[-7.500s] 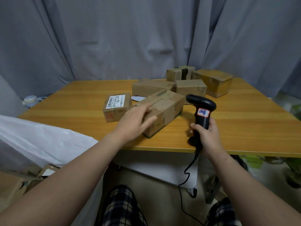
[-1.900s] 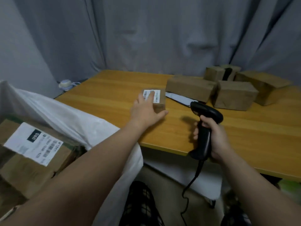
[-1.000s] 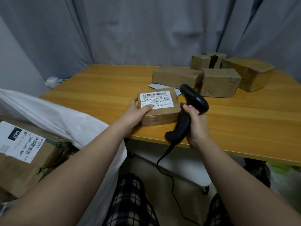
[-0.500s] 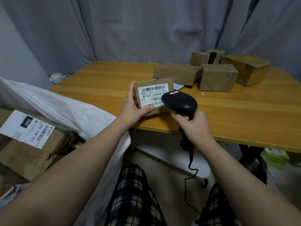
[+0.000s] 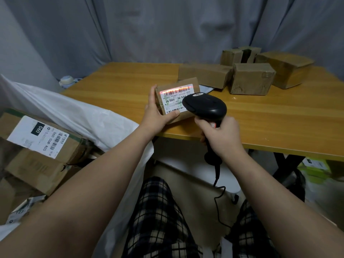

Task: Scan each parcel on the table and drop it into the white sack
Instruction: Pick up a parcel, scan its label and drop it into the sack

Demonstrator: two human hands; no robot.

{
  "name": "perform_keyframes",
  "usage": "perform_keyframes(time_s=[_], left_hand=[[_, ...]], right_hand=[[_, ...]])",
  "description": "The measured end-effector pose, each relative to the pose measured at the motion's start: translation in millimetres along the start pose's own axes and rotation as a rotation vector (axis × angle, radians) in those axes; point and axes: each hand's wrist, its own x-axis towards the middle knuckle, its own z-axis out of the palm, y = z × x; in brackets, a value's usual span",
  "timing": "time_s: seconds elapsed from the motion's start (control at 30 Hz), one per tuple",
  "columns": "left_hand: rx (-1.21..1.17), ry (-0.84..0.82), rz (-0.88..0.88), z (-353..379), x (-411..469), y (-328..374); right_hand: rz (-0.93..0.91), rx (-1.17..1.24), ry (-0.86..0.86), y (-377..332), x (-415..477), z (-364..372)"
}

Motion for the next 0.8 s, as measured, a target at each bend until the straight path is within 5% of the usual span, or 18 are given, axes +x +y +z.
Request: perform_keyframes(time_s=[0.8], left_hand=[[-0.032, -0.023, -0.076, -2, -4, 6]], right_hand=[[-0.049, 0.077, 0.094, 28, -21, 5]])
